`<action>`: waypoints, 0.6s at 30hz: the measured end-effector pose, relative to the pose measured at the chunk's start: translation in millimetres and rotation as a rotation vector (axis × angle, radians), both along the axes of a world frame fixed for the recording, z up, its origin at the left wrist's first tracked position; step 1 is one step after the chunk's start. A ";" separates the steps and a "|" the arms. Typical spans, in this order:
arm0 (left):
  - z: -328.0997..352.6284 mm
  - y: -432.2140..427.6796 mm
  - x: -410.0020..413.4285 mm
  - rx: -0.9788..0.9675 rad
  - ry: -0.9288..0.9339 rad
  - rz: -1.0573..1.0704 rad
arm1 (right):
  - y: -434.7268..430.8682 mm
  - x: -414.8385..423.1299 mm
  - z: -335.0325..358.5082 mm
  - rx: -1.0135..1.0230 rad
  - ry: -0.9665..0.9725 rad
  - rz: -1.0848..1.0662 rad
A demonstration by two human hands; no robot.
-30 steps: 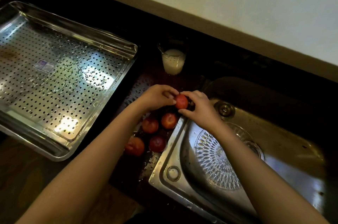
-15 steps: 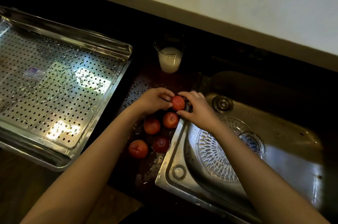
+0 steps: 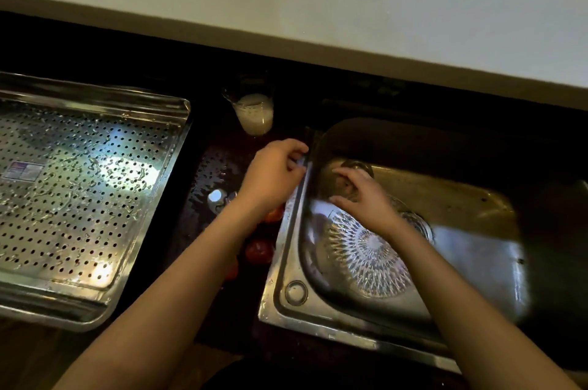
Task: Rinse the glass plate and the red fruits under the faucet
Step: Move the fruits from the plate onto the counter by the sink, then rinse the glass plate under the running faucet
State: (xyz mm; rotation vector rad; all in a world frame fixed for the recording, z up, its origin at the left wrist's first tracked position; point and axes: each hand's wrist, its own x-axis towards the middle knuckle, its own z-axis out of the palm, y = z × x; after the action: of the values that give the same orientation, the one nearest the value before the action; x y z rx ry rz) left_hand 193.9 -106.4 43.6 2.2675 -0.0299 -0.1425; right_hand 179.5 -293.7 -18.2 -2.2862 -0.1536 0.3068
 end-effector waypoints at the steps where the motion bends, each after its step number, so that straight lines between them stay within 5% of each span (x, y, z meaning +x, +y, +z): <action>1: -1.8 -17.9 -3.1 -0.029 0.008 -0.045 | -13.6 -6.5 -2.6 -0.014 0.021 -0.051; 4: -29.8 -74.4 -8.9 -0.033 0.170 -0.170 | -59.2 -29.6 -17.6 -0.110 0.126 -0.209; 9: -109.5 -127.2 -11.7 0.310 0.529 -0.180 | -126.3 -68.5 -59.6 -0.203 0.272 -0.419; 18: -200.5 -128.4 -16.2 0.566 0.671 -0.154 | -176.7 -92.7 -130.9 -0.363 0.560 -0.460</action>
State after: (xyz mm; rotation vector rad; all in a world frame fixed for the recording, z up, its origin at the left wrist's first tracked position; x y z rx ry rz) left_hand 177.7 -234.8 -156.9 2.6487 0.2149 -1.1025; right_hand 86.8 -470.4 -149.0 -2.4000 0.7549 0.7571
